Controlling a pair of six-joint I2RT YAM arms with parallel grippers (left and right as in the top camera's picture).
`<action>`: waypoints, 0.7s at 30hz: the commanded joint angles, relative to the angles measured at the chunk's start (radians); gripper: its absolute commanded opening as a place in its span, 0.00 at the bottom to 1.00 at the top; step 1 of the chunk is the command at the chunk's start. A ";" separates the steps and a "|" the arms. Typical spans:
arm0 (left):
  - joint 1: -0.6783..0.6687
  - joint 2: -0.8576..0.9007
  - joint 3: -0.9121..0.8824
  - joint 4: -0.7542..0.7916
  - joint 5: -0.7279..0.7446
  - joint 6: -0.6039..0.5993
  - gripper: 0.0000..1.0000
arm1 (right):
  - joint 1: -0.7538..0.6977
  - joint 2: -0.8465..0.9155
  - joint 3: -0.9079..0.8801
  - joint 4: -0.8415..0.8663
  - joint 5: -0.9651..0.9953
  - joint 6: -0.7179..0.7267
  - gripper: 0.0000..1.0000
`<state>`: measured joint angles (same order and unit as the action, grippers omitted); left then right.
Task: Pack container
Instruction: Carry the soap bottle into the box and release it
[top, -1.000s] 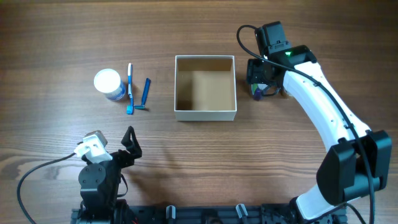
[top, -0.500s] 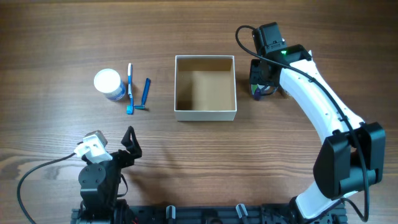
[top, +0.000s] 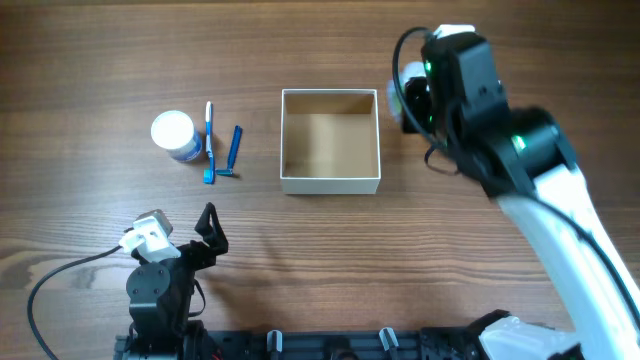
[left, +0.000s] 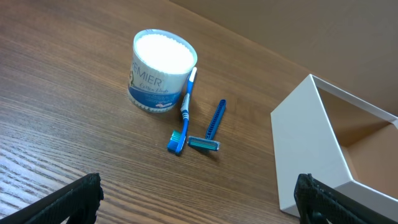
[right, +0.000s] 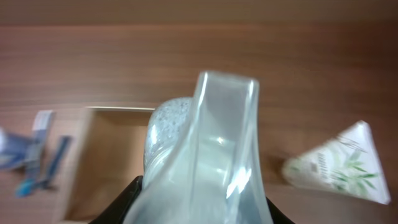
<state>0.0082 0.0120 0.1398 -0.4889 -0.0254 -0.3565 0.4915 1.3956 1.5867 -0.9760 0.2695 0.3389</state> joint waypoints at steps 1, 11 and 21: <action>-0.006 -0.009 -0.003 0.003 -0.002 0.010 1.00 | 0.082 0.063 0.003 0.028 -0.008 0.048 0.19; -0.006 -0.009 -0.003 0.003 -0.002 0.009 1.00 | 0.050 0.520 0.003 0.203 0.067 0.113 0.18; -0.006 -0.009 -0.003 0.003 -0.002 0.009 1.00 | 0.023 0.236 0.004 0.178 -0.011 0.023 0.95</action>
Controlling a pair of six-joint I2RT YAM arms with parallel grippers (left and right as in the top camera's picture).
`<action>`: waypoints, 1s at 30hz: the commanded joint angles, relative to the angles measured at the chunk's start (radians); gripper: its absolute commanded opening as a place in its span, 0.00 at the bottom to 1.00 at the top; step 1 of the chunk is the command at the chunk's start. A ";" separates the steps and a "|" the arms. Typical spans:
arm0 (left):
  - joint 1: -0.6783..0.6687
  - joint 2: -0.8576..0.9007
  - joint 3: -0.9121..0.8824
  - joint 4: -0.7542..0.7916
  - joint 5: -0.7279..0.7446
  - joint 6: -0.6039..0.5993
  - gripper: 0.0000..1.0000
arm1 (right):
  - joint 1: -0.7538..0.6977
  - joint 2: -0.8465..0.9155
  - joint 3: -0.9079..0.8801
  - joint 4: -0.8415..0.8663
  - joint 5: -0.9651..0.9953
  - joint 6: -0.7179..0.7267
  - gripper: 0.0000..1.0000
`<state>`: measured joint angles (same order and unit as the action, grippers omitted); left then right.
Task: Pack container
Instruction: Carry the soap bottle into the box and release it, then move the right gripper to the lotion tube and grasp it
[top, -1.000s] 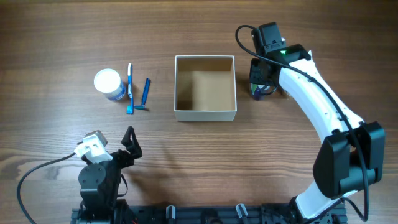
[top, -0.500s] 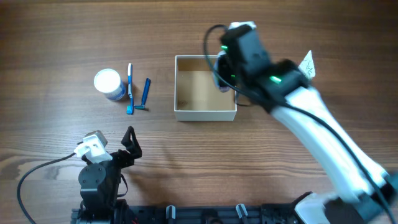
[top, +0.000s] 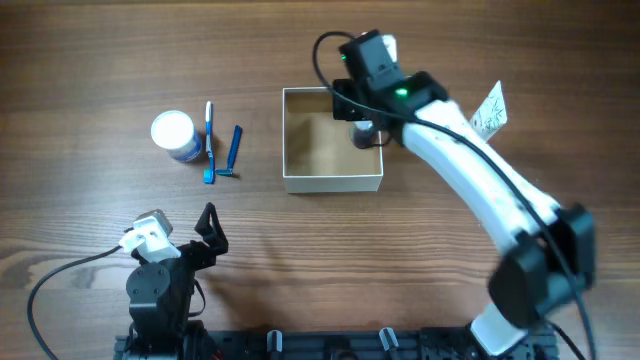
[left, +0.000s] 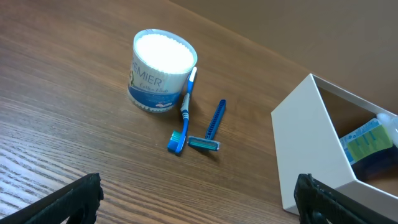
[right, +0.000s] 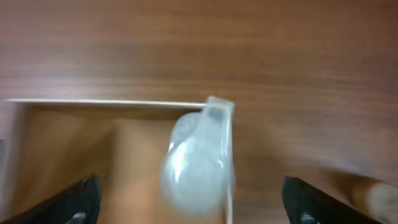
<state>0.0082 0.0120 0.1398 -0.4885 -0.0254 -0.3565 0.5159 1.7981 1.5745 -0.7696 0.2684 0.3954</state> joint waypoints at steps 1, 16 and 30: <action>-0.006 -0.009 -0.003 0.003 -0.002 0.009 1.00 | -0.015 -0.253 0.016 -0.071 0.035 -0.029 0.96; -0.005 -0.009 -0.003 0.003 -0.002 0.010 1.00 | -0.500 -0.114 -0.027 -0.286 -0.084 -0.080 0.24; -0.006 -0.009 -0.003 0.003 -0.002 0.010 1.00 | -0.442 -0.307 0.061 -0.368 -0.118 -0.080 0.04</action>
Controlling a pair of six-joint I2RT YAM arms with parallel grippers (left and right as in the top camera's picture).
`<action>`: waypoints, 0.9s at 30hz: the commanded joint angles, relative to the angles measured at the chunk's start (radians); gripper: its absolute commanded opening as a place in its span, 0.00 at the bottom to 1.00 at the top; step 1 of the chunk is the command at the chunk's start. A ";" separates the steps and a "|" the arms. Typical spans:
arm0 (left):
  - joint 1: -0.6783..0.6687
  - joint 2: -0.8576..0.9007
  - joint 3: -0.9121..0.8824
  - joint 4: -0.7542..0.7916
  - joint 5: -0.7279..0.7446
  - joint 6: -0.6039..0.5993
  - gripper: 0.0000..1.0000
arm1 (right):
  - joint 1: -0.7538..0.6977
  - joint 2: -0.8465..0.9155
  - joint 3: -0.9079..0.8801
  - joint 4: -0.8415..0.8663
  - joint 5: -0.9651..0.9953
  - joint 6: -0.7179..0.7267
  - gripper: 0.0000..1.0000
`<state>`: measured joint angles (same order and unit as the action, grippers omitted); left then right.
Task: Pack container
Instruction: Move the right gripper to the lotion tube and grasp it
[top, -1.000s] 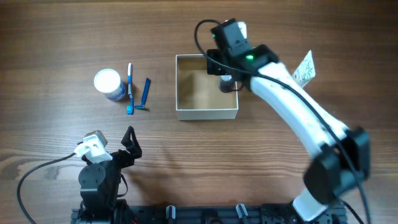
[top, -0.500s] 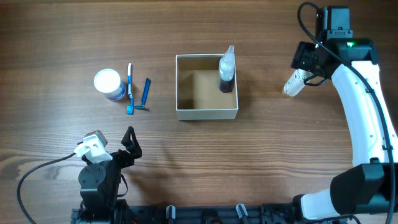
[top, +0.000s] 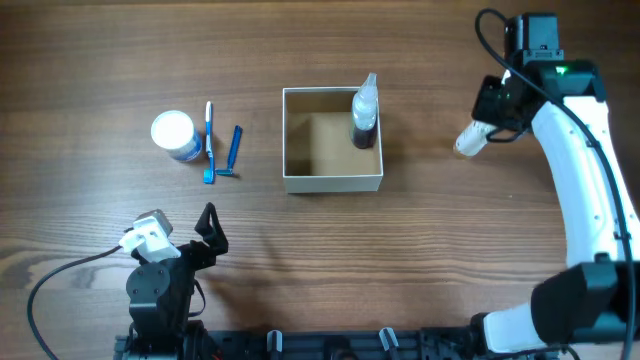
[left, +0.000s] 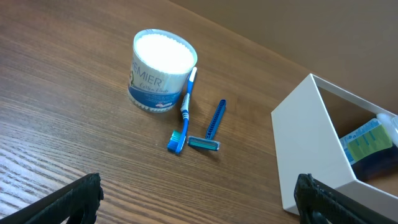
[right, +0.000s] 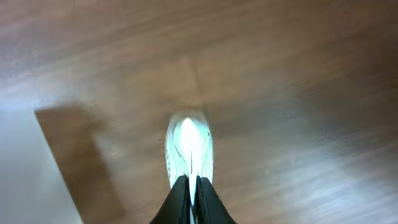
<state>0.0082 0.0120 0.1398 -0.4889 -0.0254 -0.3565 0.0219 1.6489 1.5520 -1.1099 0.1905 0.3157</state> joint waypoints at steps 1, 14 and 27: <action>-0.005 -0.009 -0.003 0.003 -0.002 0.009 1.00 | 0.078 -0.204 0.099 -0.039 -0.056 -0.002 0.04; -0.005 -0.009 -0.003 0.003 -0.002 0.010 1.00 | 0.245 -0.257 0.108 -0.125 0.135 0.234 0.58; -0.006 -0.009 -0.003 0.003 -0.002 0.010 1.00 | -0.026 -0.044 0.108 0.012 0.019 -0.144 1.00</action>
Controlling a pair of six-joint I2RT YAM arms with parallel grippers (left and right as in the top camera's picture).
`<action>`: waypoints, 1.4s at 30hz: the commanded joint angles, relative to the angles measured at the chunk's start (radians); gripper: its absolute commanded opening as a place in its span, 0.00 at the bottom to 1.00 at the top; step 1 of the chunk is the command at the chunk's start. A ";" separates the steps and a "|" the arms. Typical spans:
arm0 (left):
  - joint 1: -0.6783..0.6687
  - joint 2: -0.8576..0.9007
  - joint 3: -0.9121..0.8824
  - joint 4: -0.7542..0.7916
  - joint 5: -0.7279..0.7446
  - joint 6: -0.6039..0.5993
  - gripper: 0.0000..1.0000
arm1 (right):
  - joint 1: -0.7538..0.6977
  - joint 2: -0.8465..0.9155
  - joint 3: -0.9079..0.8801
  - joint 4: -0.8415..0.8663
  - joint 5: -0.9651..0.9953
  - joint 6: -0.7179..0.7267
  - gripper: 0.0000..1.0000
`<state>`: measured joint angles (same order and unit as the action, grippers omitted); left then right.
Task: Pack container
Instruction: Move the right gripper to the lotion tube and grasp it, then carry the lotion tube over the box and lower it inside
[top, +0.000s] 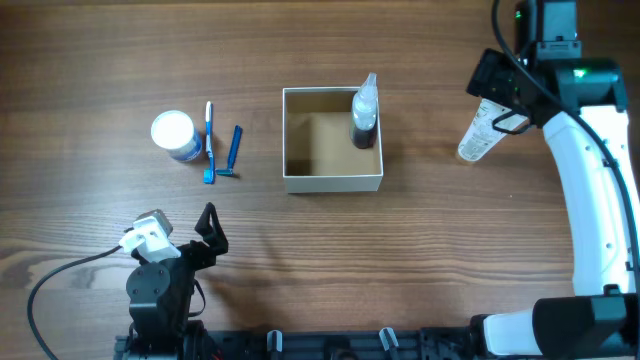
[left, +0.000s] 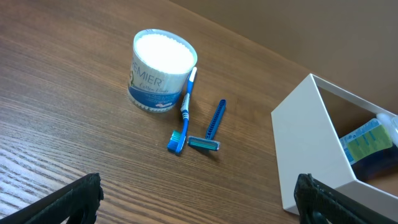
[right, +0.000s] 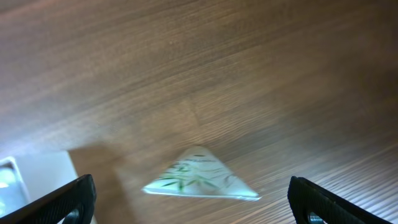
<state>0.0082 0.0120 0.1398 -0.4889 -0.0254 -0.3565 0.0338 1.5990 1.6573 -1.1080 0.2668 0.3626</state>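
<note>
The white box (top: 331, 181) stands mid-table with a clear dark-bottomed bottle (top: 363, 108) upright in its right side; the bottle's label (left: 368, 142) shows in the left wrist view. A white leaf-printed packet (top: 476, 131) lies on the table right of the box, right under my right gripper (right: 196, 208). That gripper is open, its fingers wide either side of the packet (right: 200, 177). A cotton-bud tub (top: 173, 135), a blue toothbrush (top: 209, 142) and a blue razor (top: 233, 153) lie left of the box. My left gripper (left: 199, 202) rests open near the front edge.
The box's near wall (left: 309, 155) stands right of the left gripper. The tub (left: 163, 70), toothbrush (left: 185, 111) and razor (left: 212, 126) sit close together ahead of it. A corner of the box (right: 43, 183) shows at the lower left of the right wrist view.
My right gripper was shut, with the white packet seen edge-on at its fingertips; now it is open and the packet lies flat below it. The left arm has not moved.
My right gripper held the clear bottle right of the box, the packet lying nearby. Then it was open over the box with the bottle inside. Then it was at the far right, shut at the packet. Now it is open above the packet.
</note>
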 joint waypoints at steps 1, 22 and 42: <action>-0.005 -0.009 -0.003 0.003 -0.002 0.009 1.00 | -0.048 0.015 0.003 0.013 -0.090 -0.243 0.99; -0.006 -0.009 -0.003 0.003 -0.002 0.009 1.00 | -0.055 0.049 -0.037 -0.079 -0.237 -0.652 0.91; -0.006 -0.009 -0.003 0.003 -0.002 0.010 1.00 | -0.068 0.152 -0.113 -0.048 -0.181 -0.481 0.04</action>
<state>0.0082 0.0120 0.1398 -0.4889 -0.0250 -0.3565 -0.0311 1.7489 1.5578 -1.1412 0.0872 -0.1417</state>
